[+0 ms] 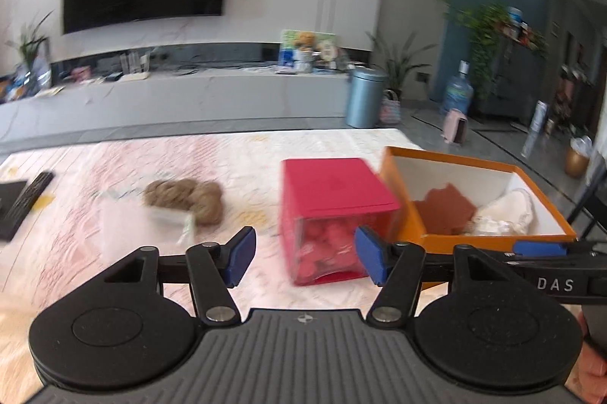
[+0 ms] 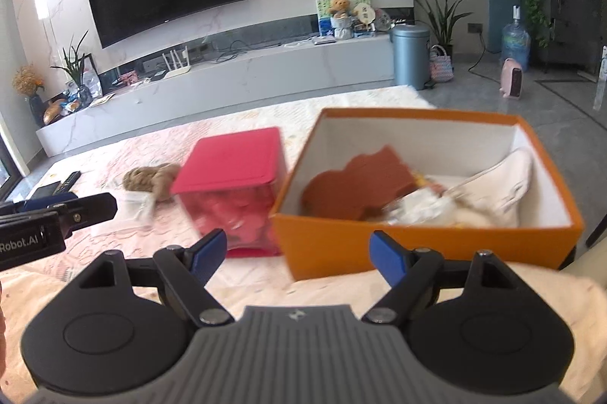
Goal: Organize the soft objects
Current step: 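Withdraw both tools from the box toward the clear bag and brown yarn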
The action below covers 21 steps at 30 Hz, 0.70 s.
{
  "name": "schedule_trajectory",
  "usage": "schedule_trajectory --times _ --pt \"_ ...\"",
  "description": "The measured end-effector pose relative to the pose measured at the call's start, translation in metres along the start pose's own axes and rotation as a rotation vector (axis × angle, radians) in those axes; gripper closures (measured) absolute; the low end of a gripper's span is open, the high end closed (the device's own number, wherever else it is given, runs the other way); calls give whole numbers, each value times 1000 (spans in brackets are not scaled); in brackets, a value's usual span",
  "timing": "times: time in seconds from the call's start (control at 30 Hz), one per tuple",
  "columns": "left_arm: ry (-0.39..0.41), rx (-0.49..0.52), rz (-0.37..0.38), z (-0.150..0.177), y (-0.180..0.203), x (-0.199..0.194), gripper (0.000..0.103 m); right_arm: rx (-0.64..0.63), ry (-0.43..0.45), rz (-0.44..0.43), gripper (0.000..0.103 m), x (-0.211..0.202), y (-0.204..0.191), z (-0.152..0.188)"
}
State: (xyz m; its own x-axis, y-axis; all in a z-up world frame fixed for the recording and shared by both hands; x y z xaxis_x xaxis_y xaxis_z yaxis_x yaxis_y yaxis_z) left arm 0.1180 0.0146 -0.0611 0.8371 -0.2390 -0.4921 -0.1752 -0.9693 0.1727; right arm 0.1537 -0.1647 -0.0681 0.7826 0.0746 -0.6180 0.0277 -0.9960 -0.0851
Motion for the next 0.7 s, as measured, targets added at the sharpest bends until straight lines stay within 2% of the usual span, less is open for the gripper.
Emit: schedule_trajectory --times 0.13,0.27,0.33,0.43,0.5,0.53,0.67,0.7 --pt "20 -66 21 7 -22 -11 35 0 -21 -16 21 3 -22 11" --pt "21 -86 -6 12 -39 -16 36 -32 -33 -30 22 4 -45 19" --pt "11 -110 -7 15 -48 -16 40 -59 -30 -33 22 4 -56 22" --pt "8 -150 -5 21 -63 -18 52 -97 -27 -40 21 7 -70 22" --pt "16 -172 -11 23 -72 -20 65 -115 -30 -48 22 10 -79 23" --pt "21 -183 -11 24 -76 -21 69 -125 -31 -51 22 12 -84 23" --pt "38 -215 -25 22 -95 -22 102 -172 -27 -64 22 22 -105 23" --pt "50 -219 -40 21 -100 -23 102 -185 -25 -69 22 24 -111 23"
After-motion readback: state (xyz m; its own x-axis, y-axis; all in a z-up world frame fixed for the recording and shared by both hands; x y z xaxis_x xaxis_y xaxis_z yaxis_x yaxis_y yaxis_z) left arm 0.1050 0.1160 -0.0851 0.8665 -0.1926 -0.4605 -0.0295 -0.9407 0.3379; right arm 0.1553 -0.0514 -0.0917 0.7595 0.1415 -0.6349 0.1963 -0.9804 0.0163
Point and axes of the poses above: each gripper's, at about its wrist camera, not at the fingertips, and x roughly the way its jaws point, y to its right, z to its underside, the point moved 8 cm from there along x, roughly the way its jaws point, and after that the axes turned 9 degrees about z, right-handed, at the moved point
